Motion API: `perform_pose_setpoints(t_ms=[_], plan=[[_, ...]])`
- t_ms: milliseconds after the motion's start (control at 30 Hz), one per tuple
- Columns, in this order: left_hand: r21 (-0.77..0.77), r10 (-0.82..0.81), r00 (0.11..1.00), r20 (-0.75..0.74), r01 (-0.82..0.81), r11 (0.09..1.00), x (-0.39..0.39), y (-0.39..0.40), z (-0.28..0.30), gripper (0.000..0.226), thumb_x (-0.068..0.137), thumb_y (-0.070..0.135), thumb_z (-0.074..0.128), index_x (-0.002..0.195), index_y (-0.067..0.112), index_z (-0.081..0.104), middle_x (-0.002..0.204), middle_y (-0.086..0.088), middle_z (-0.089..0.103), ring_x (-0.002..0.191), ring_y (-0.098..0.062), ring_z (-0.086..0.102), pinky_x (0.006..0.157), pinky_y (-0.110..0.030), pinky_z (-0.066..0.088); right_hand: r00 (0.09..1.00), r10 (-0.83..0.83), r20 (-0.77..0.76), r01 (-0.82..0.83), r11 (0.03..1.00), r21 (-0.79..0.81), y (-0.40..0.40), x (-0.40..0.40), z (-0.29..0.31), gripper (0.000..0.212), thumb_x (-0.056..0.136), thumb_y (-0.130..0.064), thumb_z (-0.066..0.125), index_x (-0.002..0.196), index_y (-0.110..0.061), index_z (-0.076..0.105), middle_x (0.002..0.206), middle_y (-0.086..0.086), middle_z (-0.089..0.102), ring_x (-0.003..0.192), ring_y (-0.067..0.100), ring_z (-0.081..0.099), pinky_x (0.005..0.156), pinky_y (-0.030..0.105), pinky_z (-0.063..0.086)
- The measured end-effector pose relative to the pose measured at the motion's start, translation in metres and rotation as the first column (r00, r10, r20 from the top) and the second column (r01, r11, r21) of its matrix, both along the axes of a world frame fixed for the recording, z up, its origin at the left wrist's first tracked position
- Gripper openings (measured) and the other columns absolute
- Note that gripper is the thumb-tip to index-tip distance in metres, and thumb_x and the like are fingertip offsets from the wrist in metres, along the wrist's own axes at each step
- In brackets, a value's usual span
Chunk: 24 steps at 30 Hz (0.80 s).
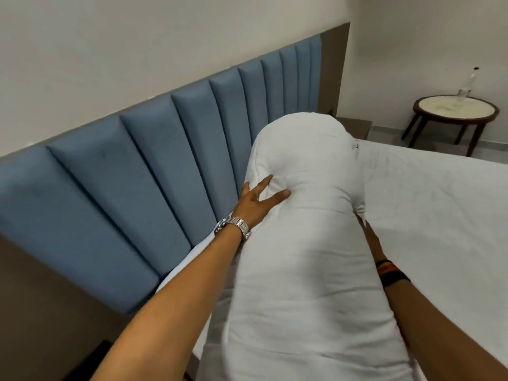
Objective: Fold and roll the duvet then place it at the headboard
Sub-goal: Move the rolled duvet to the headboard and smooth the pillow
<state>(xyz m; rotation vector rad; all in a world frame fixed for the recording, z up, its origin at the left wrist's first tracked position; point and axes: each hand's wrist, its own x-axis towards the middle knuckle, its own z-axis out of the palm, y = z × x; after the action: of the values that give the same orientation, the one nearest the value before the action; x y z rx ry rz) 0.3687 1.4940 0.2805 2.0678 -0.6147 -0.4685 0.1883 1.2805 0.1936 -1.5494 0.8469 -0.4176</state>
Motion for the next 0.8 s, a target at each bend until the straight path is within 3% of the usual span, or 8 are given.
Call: perform_pose_setpoints(t_ms=[100, 200, 333, 400, 467, 533, 667, 800], plan=[[0.021, -0.062, 0.998, -0.017, 0.062, 0.998, 0.092, -0.011, -0.012, 0.103, 0.052, 0.099, 0.064, 0.146, 0.065, 0.040, 0.172, 0.013, 0.004, 0.158, -0.020, 0.016, 0.122, -0.044, 0.023, 0.997, 0.013, -0.077, -0.021, 0.994, -0.109, 0.019, 0.069, -0.021, 0.094, 0.085, -0.069, 0.043, 0.159, -0.011, 0.035, 0.164, 0.017, 0.033, 0.149, 0.035, 0.034, 0.119, 0.031, 0.028], [0.048, -0.094, 0.994, -0.047, 0.097, 0.994, 0.184, -0.019, -0.042, 0.096, 0.057, 0.100, 0.059, 0.145, 0.065, 0.041, 0.172, 0.017, 0.000, 0.158, -0.021, 0.017, 0.121, -0.043, 0.022, 0.982, -0.176, -0.070, 0.182, 0.980, 0.083, 0.039, 0.149, -0.067, 0.071, 0.105, -0.056, 0.046, 0.162, -0.017, 0.031, 0.167, 0.011, 0.032, 0.150, 0.028, 0.034, 0.115, 0.028, 0.028], [0.509, -0.326, 0.945, 0.000, 0.281, 0.814, 0.247, 0.000, -0.149, 0.082, 0.080, 0.095, 0.028, 0.155, 0.062, 0.019, 0.173, 0.013, 0.000, 0.159, -0.031, 0.000, 0.124, -0.063, 0.003, 0.918, -0.242, -0.315, 0.356, 0.854, 0.379, 0.083, 0.225, -0.132, 0.088, 0.095, -0.060, 0.062, 0.164, -0.024, 0.023, 0.166, 0.010, 0.031, 0.147, 0.038, 0.039, 0.117, 0.050, 0.038], [0.665, -0.362, 0.917, 0.168, 0.165, 0.728, 0.233, 0.038, -0.215, 0.075, 0.092, 0.085, 0.014, 0.160, 0.056, 0.004, 0.174, 0.007, -0.006, 0.159, -0.036, -0.006, 0.116, -0.074, -0.006, 0.896, -0.219, -0.387, 0.301, 0.939, 0.166, 0.105, 0.252, -0.149, 0.094, 0.092, -0.069, 0.058, 0.165, -0.027, 0.018, 0.171, 0.015, 0.016, 0.153, 0.038, 0.026, 0.124, 0.051, 0.027], [0.557, -0.233, 0.870, 0.435, -0.057, 0.829, 0.211, 0.069, -0.263, 0.073, 0.096, 0.080, 0.015, 0.161, 0.051, -0.001, 0.174, 0.002, -0.007, 0.158, -0.039, -0.005, 0.113, -0.078, -0.005, 0.914, -0.186, -0.360, 0.117, 0.972, -0.204, 0.114, 0.291, -0.156, 0.094, 0.087, -0.083, 0.045, 0.164, -0.041, 0.011, 0.173, 0.011, 0.002, 0.159, 0.032, 0.009, 0.126, 0.051, 0.012], [0.462, -0.166, 0.818, 0.551, -0.134, 0.877, 0.194, 0.077, -0.291, 0.079, 0.094, 0.080, 0.027, 0.163, 0.046, 0.011, 0.174, -0.004, 0.003, 0.158, -0.043, 0.001, 0.113, -0.079, -0.003, 0.905, -0.128, -0.405, -0.092, 0.871, -0.482, 0.107, 0.332, -0.170, 0.086, 0.089, -0.086, 0.033, 0.161, -0.053, 0.000, 0.174, 0.003, -0.014, 0.159, 0.031, -0.012, 0.120, 0.059, -0.006], [0.460, -0.169, 0.798, 0.579, -0.148, 0.875, 0.179, 0.049, -0.320, 0.087, 0.087, 0.082, 0.036, 0.163, 0.042, 0.020, 0.174, -0.009, 0.009, 0.156, -0.048, 0.004, 0.108, -0.084, 0.004, 0.741, -0.090, -0.665, -0.355, 0.789, -0.502, 0.085, 0.360, -0.216, 0.084, 0.087, -0.089, 0.016, 0.155, -0.055, -0.021, 0.167, 0.001, -0.034, 0.153, 0.044, -0.028, 0.113, 0.081, -0.004], [0.516, -0.197, 0.819, 0.539, -0.136, 0.846, 0.176, 0.041, -0.333, 0.085, 0.089, 0.081, 0.035, 0.163, 0.042, 0.020, 0.174, -0.010, 0.008, 0.156, -0.049, 0.002, 0.108, -0.085, 0.003, 0.717, 0.036, -0.696, -0.439, 0.799, -0.411, 0.065, 0.351, -0.222, 0.085, 0.087, -0.090, 0.019, 0.155, -0.057, -0.018, 0.167, -0.003, -0.035, 0.152, 0.041, -0.030, 0.114, 0.080, -0.003]])
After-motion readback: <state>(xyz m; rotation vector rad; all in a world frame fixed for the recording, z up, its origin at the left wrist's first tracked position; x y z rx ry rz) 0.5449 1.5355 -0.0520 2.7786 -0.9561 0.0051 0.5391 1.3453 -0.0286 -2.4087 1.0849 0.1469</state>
